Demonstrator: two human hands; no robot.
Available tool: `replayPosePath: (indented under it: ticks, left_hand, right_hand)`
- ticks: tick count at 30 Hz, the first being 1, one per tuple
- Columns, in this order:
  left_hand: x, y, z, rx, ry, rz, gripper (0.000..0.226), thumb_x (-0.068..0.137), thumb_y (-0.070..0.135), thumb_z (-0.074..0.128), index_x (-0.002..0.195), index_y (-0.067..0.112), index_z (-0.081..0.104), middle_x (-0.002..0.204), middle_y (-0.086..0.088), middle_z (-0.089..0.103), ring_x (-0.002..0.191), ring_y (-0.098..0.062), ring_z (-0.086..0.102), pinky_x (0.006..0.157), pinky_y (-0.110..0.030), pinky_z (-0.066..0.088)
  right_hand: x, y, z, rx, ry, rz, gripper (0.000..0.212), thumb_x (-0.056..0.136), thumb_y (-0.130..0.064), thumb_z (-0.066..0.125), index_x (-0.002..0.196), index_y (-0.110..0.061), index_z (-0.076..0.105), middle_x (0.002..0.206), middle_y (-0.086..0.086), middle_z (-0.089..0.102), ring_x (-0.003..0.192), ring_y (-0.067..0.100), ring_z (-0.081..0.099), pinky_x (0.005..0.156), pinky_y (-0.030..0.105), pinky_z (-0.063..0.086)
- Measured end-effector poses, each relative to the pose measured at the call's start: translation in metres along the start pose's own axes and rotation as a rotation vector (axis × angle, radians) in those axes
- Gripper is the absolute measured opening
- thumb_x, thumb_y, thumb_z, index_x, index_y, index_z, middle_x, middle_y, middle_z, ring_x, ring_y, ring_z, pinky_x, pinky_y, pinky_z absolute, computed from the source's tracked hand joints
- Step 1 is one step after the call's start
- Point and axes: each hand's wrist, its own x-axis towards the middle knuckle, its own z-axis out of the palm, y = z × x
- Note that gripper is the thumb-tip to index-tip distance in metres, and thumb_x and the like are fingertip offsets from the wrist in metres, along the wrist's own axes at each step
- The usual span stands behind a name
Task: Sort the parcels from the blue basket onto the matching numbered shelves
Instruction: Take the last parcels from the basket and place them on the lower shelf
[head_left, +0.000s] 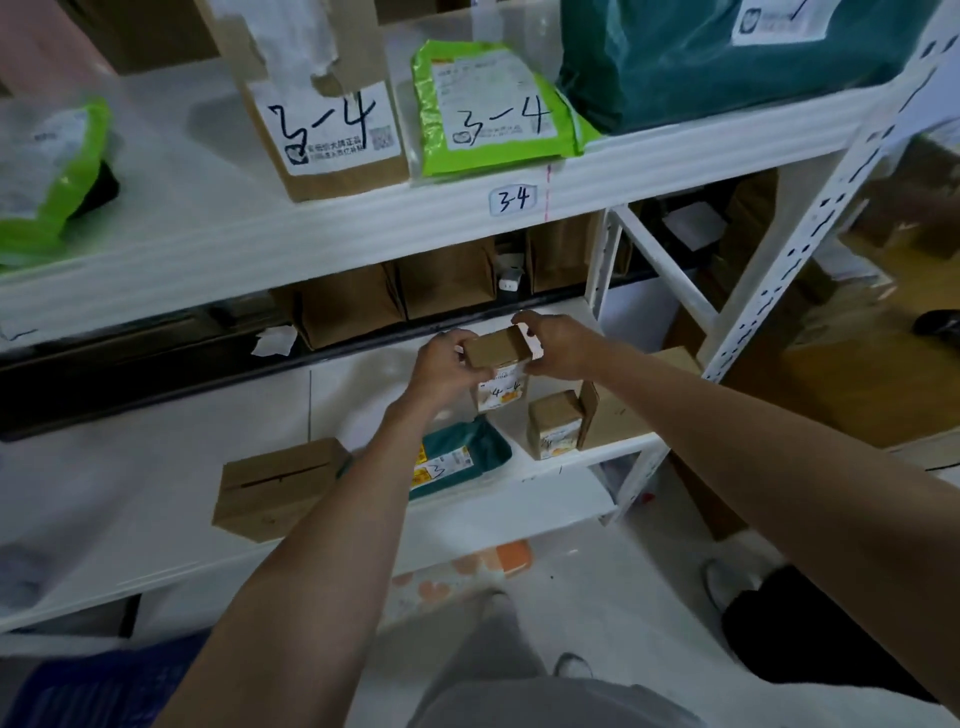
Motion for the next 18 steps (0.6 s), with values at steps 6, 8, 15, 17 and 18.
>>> replayPosePath:
  ticks: [6, 8, 15, 17, 18]
  left_hand:
    - [0.05, -0.014, 0.021, 0.045, -0.035, -0.02, 0.054, 0.07, 0.008, 0.087, 0.119, 0.009, 0.063, 0.117, -0.008, 0.068, 0.096, -0.013, 0.062, 0.078, -0.018, 0.045]
    - [0.065, -0.019, 0.028, 0.087, -0.079, -0.024, 0.054, 0.07, 0.01, 0.087, 0.119, 0.009, 0.064, 0.117, -0.009, 0.069, 0.1, -0.017, 0.065, 0.079, -0.018, 0.046]
    - [0.095, -0.045, 0.055, 0.181, -0.176, -0.075, 0.05, 0.074, 0.008, 0.083, 0.12, 0.007, 0.063, 0.116, -0.01, 0.068, 0.105, -0.024, 0.064, 0.079, -0.02, 0.045]
    - [0.098, -0.055, 0.064, 0.189, -0.18, -0.098, 0.043, 0.076, 0.006, 0.079, 0.116, 0.009, 0.064, 0.113, -0.009, 0.069, 0.102, -0.023, 0.065, 0.08, -0.023, 0.048]
    - [0.1, -0.06, 0.068, 0.197, -0.182, -0.111, 0.041, 0.077, 0.006, 0.077, 0.116, 0.011, 0.064, 0.112, -0.009, 0.069, 0.101, -0.023, 0.065, 0.082, -0.024, 0.05]
  right_hand:
    - [0.031, 0.03, 0.004, -0.136, -0.069, 0.149, 0.072, 0.09, -0.023, 0.07, 0.152, -0.014, 0.033, 0.139, 0.016, 0.053, 0.126, 0.029, 0.05, 0.092, 0.031, 0.043]
    - [0.04, 0.039, 0.008, -0.157, -0.093, 0.184, 0.071, 0.091, -0.022, 0.069, 0.151, -0.014, 0.032, 0.137, 0.017, 0.053, 0.124, 0.03, 0.051, 0.087, 0.03, 0.041]
    - [0.069, 0.055, 0.027, -0.173, -0.181, 0.263, 0.071, 0.094, -0.008, 0.062, 0.155, -0.017, 0.027, 0.141, 0.017, 0.05, 0.127, 0.032, 0.051, 0.087, 0.03, 0.044]
    - [0.075, 0.059, 0.033, -0.176, -0.225, 0.261, 0.07, 0.093, -0.002, 0.057, 0.155, -0.017, 0.028, 0.143, 0.016, 0.049, 0.13, 0.031, 0.049, 0.089, 0.028, 0.043]
    - [0.077, 0.06, 0.036, -0.181, -0.247, 0.258, 0.07, 0.092, 0.001, 0.055, 0.155, -0.018, 0.029, 0.146, 0.015, 0.047, 0.132, 0.03, 0.047, 0.091, 0.028, 0.043]
